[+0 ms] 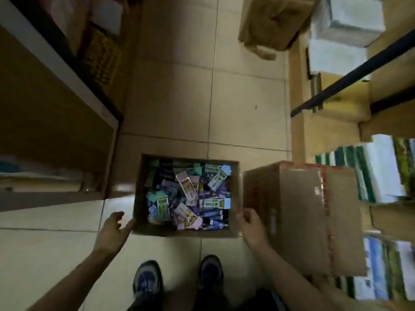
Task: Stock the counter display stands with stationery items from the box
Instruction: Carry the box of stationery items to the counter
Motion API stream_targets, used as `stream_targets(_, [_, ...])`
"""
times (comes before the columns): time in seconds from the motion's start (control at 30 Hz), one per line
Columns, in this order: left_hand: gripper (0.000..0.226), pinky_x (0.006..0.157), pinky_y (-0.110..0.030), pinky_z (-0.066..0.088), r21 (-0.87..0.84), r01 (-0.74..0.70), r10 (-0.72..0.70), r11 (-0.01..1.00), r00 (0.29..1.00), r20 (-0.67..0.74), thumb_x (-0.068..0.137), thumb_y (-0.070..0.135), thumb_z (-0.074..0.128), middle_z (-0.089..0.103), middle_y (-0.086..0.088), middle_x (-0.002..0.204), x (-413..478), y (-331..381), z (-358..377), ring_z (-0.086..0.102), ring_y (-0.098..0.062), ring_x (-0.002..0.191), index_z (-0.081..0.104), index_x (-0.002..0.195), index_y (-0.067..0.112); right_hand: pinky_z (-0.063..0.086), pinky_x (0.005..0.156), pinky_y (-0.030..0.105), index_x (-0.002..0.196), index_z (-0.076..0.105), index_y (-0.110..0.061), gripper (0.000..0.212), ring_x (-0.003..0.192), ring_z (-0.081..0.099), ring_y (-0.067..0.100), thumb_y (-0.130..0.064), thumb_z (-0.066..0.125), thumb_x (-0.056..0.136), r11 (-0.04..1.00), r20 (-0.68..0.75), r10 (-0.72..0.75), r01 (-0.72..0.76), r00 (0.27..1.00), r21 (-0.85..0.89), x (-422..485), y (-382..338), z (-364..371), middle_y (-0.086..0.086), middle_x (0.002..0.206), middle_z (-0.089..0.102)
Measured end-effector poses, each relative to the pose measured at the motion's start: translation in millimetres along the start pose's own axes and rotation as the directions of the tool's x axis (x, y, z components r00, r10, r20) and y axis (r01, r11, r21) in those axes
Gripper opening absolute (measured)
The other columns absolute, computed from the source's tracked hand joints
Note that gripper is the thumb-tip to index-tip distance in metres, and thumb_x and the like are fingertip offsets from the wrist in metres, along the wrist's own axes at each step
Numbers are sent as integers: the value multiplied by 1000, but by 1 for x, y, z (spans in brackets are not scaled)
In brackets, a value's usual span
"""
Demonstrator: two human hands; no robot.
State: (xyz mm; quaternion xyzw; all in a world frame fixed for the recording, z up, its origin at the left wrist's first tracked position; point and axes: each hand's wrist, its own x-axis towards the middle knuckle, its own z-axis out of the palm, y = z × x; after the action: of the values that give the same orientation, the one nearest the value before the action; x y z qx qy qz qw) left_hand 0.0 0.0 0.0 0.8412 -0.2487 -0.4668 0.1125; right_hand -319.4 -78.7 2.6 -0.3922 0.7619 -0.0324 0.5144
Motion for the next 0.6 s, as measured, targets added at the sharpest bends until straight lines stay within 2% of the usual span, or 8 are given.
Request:
stream_targets(0.07, [57, 100, -44, 38, -18, 6, -7, 1000, 1000, -28, 90, 24, 61, 43, -22, 141, 37, -12, 15, 46, -37, 125, 40, 137, -1, 41, 73, 28, 119, 50, -12, 26, 85, 54, 15, -23, 52, 95, 999, -92, -13, 16, 996, 37, 38, 13, 13, 7, 106, 60])
stream_targets(0.1, [60, 103, -45, 36, -31, 2, -4, 1000, 999, -44, 90, 25, 61, 41, -21, 143, 58, -16, 22, 43, -37, 128, 38, 138, -1, 40, 73, 28, 121, 49, -11, 29, 85, 51, 14, -22, 53, 95, 999, -134, -11, 17, 991, 40, 58, 18, 18, 5, 105, 57])
stream_targets(0.23, [61, 105, -49, 35, -80, -25, 18, 996, 996, -89, 90, 26, 62, 40, -20, 145, 114, -32, 51, 41, -37, 129, 37, 140, 4, 41, 85, 34, 134, 40, -5, 44, 109, 52, 26, -23, 52, 96, 995, -200, 70, -55, 977, 78, 118, 39, 41, 15, 127, 53])
stream_targets(0.33, [58, 104, -49, 37, -127, -7, -2, 992, 998, -67, 89, 23, 62, 42, -20, 143, 138, -44, 67, 43, -38, 127, 38, 139, 6, 42, 87, 34, 138, 38, -7, 47, 118, 50, 30, -26, 50, 96, 989, -167, 118, -100, 979, 112, 146, 53, 56, 15, 133, 50])
stream_targets(0.43, [51, 100, -49, 41, -150, 10, -16, 989, 999, -39, 89, 17, 62, 51, -22, 133, 154, -56, 80, 50, -38, 119, 44, 135, 4, 46, 96, 46, 136, 40, -4, 45, 116, 53, 33, -25, 49, 97, 984, -95, 125, -112, 988, 138, 166, 60, 65, 19, 129, 53])
stream_targets(0.5, [41, 96, -49, 43, -105, -2, -3, 994, 999, -51, 90, 11, 61, 58, -25, 123, 162, -61, 84, 55, -40, 112, 51, 128, 0, 47, 95, 46, 131, 45, -2, 38, 112, 56, 33, -21, 45, 98, 987, -105, 121, -108, 987, 117, 174, 59, 65, 19, 123, 57])
stream_targets(0.6, [29, 88, -44, 41, 54, -25, 31, 998, 994, -104, 92, 6, 55, 62, -28, 114, 167, -61, 83, 57, -43, 105, 58, 119, -2, 50, 90, 45, 125, 51, -1, 32, 106, 59, 32, -17, 41, 99, 993, -125, 108, -100, 986, 70, 177, 56, 62, 20, 115, 61])
